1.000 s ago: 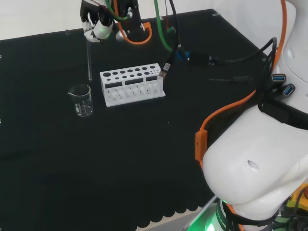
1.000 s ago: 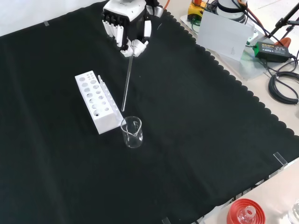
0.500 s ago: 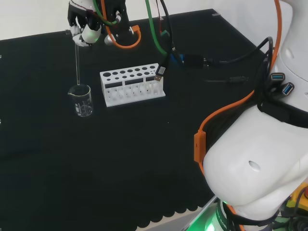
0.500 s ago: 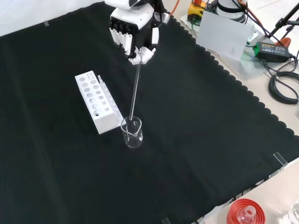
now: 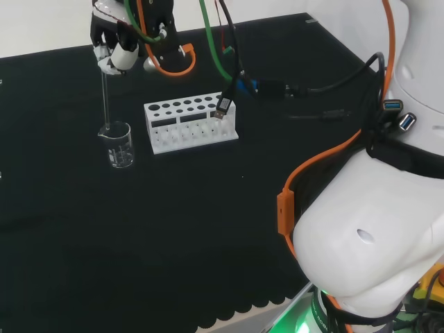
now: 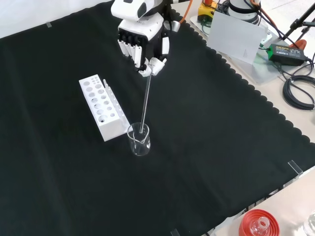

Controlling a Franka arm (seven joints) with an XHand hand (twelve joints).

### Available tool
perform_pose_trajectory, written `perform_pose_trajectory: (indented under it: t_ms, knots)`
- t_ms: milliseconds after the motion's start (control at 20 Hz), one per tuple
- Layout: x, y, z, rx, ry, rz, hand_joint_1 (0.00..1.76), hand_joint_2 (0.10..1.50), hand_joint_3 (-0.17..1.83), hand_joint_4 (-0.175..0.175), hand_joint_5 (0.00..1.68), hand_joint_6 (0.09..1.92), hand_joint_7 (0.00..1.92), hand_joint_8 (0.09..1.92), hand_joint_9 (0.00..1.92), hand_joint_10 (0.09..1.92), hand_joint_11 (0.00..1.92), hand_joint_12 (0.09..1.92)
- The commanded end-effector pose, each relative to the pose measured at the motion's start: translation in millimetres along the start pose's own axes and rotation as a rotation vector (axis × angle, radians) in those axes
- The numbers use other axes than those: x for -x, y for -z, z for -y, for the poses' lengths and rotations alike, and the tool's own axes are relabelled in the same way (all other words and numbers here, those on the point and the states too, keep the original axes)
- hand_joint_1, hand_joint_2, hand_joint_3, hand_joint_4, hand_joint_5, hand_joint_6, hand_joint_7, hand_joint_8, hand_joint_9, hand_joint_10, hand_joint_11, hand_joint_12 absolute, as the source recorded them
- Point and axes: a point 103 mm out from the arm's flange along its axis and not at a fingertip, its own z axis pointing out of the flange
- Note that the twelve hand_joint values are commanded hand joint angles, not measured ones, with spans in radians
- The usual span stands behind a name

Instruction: Stir in the beaker to the left of the white test tube rack with the glass rod.

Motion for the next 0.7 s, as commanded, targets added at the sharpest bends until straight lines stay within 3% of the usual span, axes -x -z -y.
perform_pose_trajectory:
  t_ms: [50,300,450,700]
  knots:
    - [2,-9,-9,-0.008,0.013,0.000,1.20,0.64,0.78,-0.175,1.18,0.88,1.58,0.59,1.79,0.33,1.69,0.55]
    - [8,-11,-11,-0.020,0.000,-0.019,1.20,0.64,0.78,-0.175,1.18,0.88,1.58,0.59,1.79,0.33,1.69,0.55]
    - [28,-18,-14,-0.025,-0.014,-0.044,1.20,0.64,0.78,-0.175,1.18,0.88,1.58,0.59,1.79,0.33,1.69,0.55]
    - [38,-30,-15,-0.035,-0.030,-0.028,1.20,0.64,0.78,-0.175,1.18,0.88,1.58,0.59,1.79,0.33,1.69,0.55]
